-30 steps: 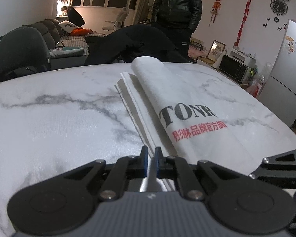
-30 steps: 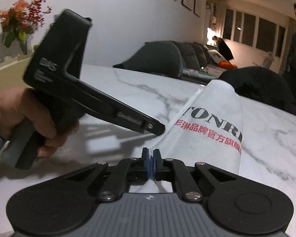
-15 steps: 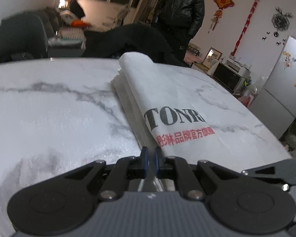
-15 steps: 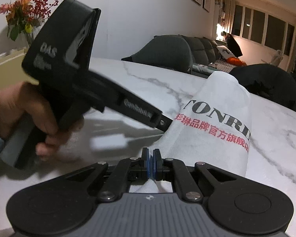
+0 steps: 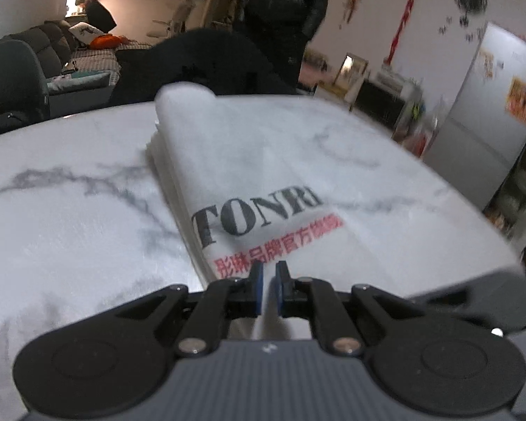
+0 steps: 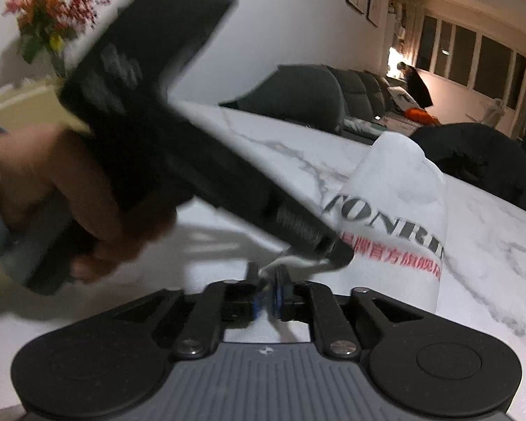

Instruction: Fold shopping bag

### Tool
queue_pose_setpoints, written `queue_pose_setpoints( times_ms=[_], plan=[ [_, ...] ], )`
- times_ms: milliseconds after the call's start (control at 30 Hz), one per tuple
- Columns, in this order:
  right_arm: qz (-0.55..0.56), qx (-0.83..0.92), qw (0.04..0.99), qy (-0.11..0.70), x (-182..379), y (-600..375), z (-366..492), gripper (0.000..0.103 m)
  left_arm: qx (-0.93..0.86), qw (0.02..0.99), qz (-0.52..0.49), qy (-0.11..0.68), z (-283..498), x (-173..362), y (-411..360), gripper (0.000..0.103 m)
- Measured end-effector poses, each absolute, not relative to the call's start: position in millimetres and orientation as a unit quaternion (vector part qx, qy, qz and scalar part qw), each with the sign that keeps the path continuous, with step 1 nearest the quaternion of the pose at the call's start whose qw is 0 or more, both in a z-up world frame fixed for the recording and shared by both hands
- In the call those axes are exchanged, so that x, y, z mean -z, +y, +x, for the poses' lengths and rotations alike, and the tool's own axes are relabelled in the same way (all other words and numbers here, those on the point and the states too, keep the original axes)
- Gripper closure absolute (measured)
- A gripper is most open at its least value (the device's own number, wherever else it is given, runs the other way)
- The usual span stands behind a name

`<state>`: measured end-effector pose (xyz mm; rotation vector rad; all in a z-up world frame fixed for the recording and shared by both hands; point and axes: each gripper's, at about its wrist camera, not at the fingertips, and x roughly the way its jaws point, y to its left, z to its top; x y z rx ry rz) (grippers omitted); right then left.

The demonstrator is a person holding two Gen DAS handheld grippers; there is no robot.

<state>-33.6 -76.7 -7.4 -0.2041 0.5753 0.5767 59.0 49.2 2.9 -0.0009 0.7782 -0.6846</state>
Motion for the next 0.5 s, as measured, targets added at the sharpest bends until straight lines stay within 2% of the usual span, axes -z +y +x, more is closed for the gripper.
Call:
queue_pose_setpoints(
  times_ms=[67,200,500],
  plan=[
    [-0.077,-0.289,0.913,0.277,1.3,-94.0,-36.3,0.084,0.329,0.867,-0.003,0.374,59.7,-2.8,52.0,0.096],
    [-0.054,-0.293,0.913,0.278,-4.5,-125.9,-46.7,0.084,0.327,0.867,-0.004,0.375,60.0,-2.7,53.9,0.097],
    [-0.127,-0.345,0.887,0.278,16.0,-106.8,-94.1,0.084,0.307,0.876,0.004,0.372,51.1,-11.2,47.9,0.096]
  ],
)
